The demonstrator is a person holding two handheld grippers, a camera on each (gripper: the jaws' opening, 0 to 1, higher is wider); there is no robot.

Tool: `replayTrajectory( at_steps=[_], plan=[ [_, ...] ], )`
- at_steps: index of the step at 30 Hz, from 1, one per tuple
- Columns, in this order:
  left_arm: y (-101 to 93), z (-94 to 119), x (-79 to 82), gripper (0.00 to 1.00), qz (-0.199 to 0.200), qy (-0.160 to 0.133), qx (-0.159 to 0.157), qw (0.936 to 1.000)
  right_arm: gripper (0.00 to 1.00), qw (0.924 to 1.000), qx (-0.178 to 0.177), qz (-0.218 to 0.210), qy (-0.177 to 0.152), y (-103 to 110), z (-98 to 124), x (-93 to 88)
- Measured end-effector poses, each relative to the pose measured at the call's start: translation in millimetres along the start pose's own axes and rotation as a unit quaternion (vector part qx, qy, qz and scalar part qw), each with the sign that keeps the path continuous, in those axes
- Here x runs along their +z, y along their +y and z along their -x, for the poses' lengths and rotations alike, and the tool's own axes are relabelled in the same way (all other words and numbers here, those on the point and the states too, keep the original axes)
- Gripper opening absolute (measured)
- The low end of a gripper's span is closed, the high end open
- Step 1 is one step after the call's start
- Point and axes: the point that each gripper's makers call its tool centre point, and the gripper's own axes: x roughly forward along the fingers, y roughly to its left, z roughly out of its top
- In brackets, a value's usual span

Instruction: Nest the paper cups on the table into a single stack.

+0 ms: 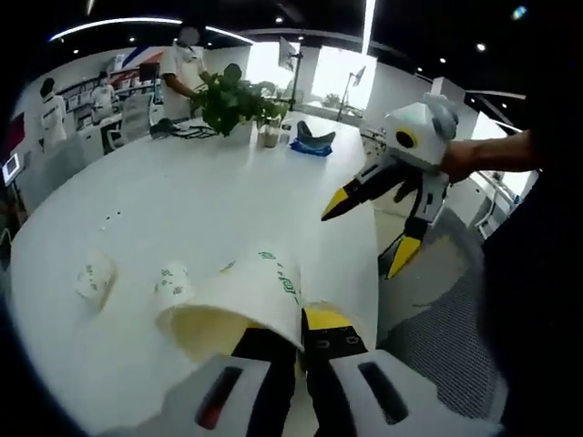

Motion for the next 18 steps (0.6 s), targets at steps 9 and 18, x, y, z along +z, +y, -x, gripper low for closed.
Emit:
replayTrajectory(
  at_steps=[9,18],
  plan=[
    [-15.1,13.6,-13.3,0.0,-0.015,0.023,-0.004,0.9996,0.7,1.0,0.003,0.002,-0.005,-1.3,-1.4,-0.4],
    [-25.6,15.5,-22.7,0.0,-0.032,0.047,-0.013,0.9983,0.7,1.0,0.002,-0.002,-0.006,-0.7,0.6,-4.5]
  ],
)
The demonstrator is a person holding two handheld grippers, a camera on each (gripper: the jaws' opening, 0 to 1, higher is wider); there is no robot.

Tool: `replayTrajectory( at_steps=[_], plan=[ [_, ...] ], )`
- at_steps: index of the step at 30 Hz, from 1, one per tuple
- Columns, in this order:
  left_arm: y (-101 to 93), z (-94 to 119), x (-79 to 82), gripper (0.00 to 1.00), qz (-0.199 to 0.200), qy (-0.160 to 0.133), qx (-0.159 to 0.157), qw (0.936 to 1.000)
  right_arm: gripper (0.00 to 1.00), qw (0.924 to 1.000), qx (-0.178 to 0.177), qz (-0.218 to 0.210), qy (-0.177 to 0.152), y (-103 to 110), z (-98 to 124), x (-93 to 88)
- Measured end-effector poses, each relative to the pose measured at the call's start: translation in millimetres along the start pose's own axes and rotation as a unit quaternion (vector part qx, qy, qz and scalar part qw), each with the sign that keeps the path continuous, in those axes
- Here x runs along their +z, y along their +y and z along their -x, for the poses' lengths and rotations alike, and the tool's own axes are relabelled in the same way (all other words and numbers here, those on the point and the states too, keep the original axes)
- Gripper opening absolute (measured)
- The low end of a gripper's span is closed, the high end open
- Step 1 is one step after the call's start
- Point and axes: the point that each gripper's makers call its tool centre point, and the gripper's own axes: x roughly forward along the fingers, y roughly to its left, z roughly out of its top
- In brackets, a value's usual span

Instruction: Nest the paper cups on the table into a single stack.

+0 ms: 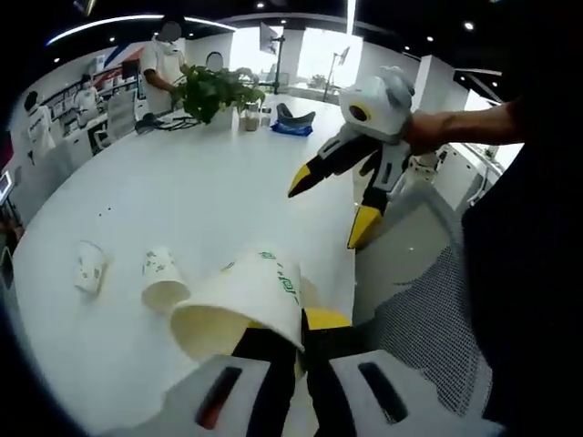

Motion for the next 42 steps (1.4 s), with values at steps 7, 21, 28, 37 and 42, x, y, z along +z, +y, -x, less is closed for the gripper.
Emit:
replayTrajectory(
  at_steps=[7,21,28,37,42],
  plan=[
    [1.0,-3.8,-6.1,0.0,-0.008,0.016,-0.006,0.9998,0.7,1.0,-0.001,-0.004,0.0,2.2,1.9,-2.6],
    [-10.7,-10.1,-8.8,0.0,-0.022,0.035,-0.011,0.9991,0.7,1.0,0.001,-0.009,0.0,4.6,-0.7,-4.6],
    [-13.1,-11.8,-7.9,0.01,-0.032,0.042,-0.013,0.9985,0.7,0.9999,0.0,-0.01,-0.003,3.3,-1.8,-1.2],
    [-14.6,-12.1,-3.5,0.02,-0.053,0.051,-0.01,0.9972,0.7,1.0,0.002,-0.009,-0.002,6.6,-1.8,-2.4],
    [-16.2,-13.0,-2.0,0.0,-0.066,0.058,-0.01,0.9961,0.7,1.0,0.004,-0.007,-0.003,8.4,-2.9,-0.6]
  ],
)
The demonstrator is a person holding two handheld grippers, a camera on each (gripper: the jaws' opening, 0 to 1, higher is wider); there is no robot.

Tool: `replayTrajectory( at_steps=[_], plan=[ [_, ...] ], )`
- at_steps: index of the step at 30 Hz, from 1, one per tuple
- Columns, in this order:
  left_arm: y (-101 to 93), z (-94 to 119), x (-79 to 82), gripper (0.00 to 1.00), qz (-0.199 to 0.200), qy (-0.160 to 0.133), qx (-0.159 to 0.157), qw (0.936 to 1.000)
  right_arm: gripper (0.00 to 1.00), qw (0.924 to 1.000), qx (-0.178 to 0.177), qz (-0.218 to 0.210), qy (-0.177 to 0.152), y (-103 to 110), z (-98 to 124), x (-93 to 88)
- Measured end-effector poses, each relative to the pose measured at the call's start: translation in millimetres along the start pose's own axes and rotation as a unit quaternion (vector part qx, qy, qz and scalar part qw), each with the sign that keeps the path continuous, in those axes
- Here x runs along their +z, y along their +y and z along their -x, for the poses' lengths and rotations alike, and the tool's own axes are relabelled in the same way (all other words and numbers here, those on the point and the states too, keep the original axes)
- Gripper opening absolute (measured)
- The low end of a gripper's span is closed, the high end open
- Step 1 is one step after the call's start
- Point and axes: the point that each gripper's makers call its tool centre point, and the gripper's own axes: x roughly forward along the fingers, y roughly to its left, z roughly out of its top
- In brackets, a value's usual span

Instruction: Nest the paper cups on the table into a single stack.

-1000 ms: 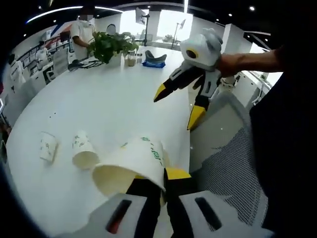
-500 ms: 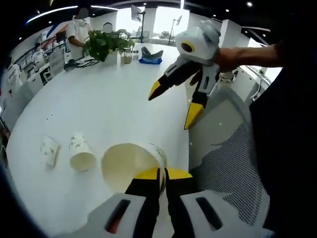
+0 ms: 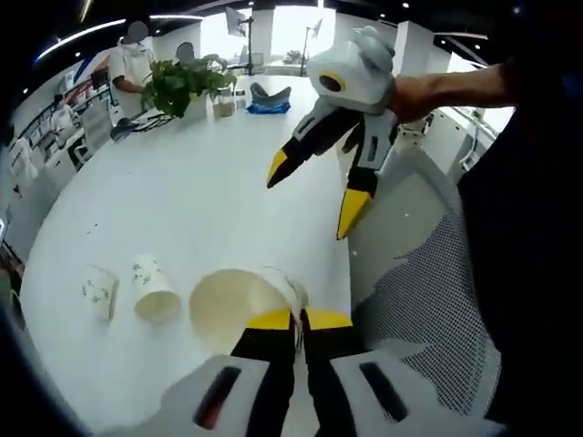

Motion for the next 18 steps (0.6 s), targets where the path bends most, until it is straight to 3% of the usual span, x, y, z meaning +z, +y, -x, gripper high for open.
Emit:
replayTrajectory(
  at_steps=[13,18],
  plan=[
    [-2.9,-6.1,-3.1,0.0,-0.081,0.071,0.006,0.9942,0.7,1.0,0.003,0.002,0.0,0.8,-0.7,0.9],
    [-8.6,-15.4,1.4,0.0,-0.09,0.077,0.0,0.9929,0.7,1.0,0.004,0.003,-0.001,1.9,-0.9,1.0]
  ],
)
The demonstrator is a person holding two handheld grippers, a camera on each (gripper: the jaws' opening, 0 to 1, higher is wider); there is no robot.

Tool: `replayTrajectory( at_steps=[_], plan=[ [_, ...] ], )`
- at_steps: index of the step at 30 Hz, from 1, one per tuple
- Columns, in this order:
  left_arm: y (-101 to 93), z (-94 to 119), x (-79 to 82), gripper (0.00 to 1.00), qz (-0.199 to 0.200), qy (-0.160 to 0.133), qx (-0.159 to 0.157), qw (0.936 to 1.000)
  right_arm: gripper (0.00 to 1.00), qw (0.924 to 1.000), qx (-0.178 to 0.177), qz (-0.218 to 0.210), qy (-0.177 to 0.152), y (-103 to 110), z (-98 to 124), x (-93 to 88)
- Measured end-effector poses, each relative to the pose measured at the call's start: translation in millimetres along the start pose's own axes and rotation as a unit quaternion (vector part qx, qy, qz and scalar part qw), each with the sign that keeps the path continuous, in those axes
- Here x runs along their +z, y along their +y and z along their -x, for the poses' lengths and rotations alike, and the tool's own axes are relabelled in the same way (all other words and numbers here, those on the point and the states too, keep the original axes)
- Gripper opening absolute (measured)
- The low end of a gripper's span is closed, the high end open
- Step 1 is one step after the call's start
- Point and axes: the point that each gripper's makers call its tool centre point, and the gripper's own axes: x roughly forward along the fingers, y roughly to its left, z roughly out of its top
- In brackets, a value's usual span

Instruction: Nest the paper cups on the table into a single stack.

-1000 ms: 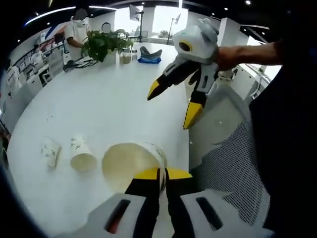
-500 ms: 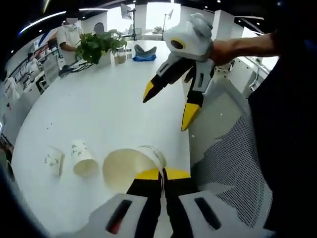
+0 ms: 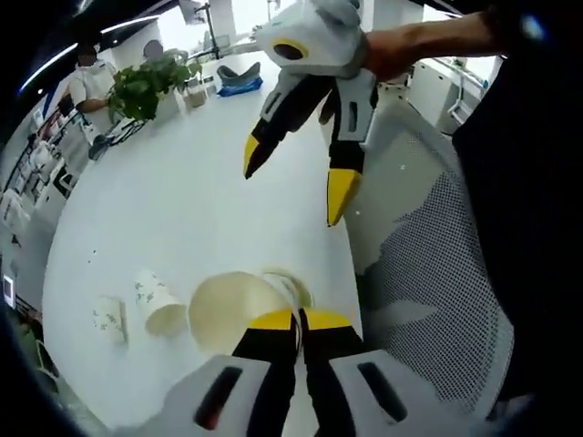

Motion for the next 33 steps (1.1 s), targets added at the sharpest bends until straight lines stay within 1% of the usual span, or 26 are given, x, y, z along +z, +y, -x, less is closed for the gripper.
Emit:
replayTrajectory(
  at_steps=[3,5,9,19,25,27,29,33],
  plan=[
    [0.3,-3.7,2.4,0.0,-0.002,-0.002,-0.002,1.0,0.7,1.0,-0.002,-0.001,-0.001,-0.3,1.6,0.4],
    [-3.4,-5.1,5.2,0.01,-0.002,-0.003,-0.003,1.0,0.7,1.0,-0.004,-0.003,-0.002,-1.3,2.0,0.1],
    [-1.2,-5.9,1.9,0.01,-0.001,-0.002,-0.005,1.0,0.7,1.0,-0.005,-0.004,-0.002,-1.1,2.6,-1.2],
    [-3.3,-4.5,2.1,0.07,0.003,-0.008,-0.006,0.9999,0.7,1.0,-0.006,-0.007,0.0,-0.2,4.4,-4.8],
    [-4.7,-3.9,-1.1,0.08,0.008,-0.009,-0.009,0.9999,0.7,1.0,-0.004,-0.006,0.002,0.2,2.9,-3.9],
    [-3.3,-2.7,-5.3,0.09,0.01,-0.009,-0.009,0.9999,0.7,1.0,-0.003,-0.005,0.002,0.4,2.0,-3.6],
    [-2.6,-1.3,-6.0,0.09,0.018,-0.015,-0.005,0.9997,0.7,1.0,-0.003,-0.005,0.002,1.4,1.6,-3.4],
    [8.5,5.4,-10.4,0.12,0.047,-0.037,0.015,0.9981,0.69,1.0,-0.005,-0.006,0.002,-0.2,1.9,-3.4]
  ],
)
